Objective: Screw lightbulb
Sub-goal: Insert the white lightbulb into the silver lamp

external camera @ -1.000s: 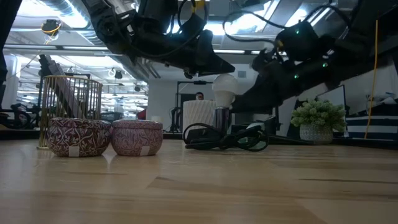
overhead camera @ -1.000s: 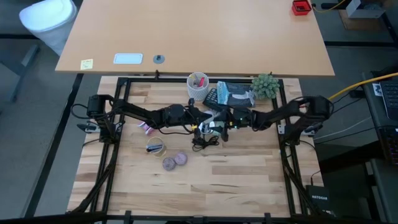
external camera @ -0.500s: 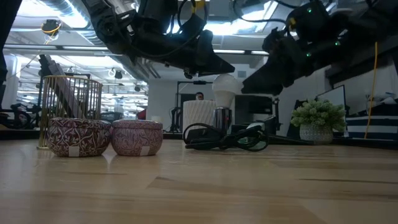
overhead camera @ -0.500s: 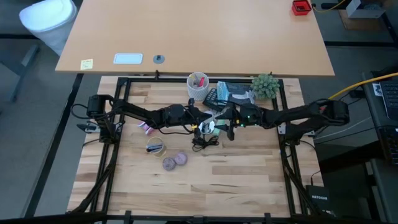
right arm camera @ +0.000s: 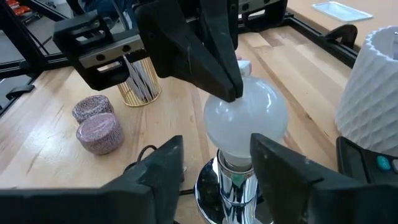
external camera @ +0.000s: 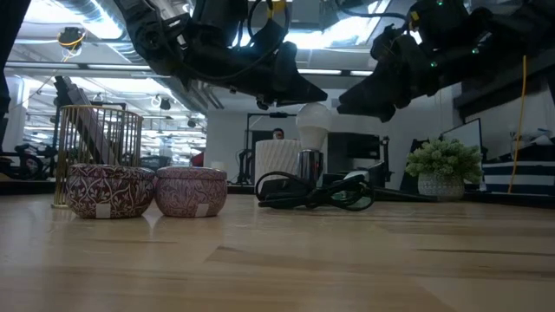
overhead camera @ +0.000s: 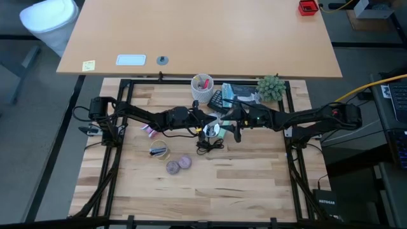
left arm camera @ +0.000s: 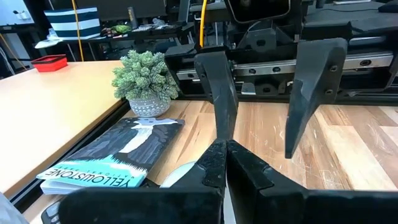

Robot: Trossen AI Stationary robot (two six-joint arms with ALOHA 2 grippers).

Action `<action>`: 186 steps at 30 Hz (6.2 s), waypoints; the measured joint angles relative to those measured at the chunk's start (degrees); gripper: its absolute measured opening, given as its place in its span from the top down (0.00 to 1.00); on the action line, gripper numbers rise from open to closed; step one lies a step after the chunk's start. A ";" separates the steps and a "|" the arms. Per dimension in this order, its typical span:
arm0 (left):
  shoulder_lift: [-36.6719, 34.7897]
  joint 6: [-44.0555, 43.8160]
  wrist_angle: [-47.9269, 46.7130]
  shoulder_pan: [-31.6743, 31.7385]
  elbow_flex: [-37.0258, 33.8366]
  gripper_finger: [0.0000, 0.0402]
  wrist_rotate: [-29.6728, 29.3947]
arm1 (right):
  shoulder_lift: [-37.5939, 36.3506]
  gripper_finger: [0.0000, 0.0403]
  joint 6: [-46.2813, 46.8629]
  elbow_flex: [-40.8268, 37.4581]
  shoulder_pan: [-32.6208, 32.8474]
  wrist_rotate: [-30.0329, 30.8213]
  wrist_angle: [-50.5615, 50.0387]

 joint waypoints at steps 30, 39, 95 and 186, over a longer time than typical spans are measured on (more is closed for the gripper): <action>0.00 0.00 0.00 0.01 0.00 0.99 0.01 | 0.11 0.92 -1.32 0.02 -0.02 13.62 2.71; 0.00 0.00 0.00 0.00 0.00 0.99 0.00 | 0.11 0.97 -2.89 0.02 -0.02 13.61 2.73; 0.22 1.09 3.84 0.00 -0.22 0.99 0.22 | 8.48 0.99 -4.00 0.13 -0.02 8.59 14.38; -7.76 -5.18 -19.00 -6.43 -0.02 1.00 -22.47 | 8.50 0.99 -4.00 0.02 0.04 1.92 14.19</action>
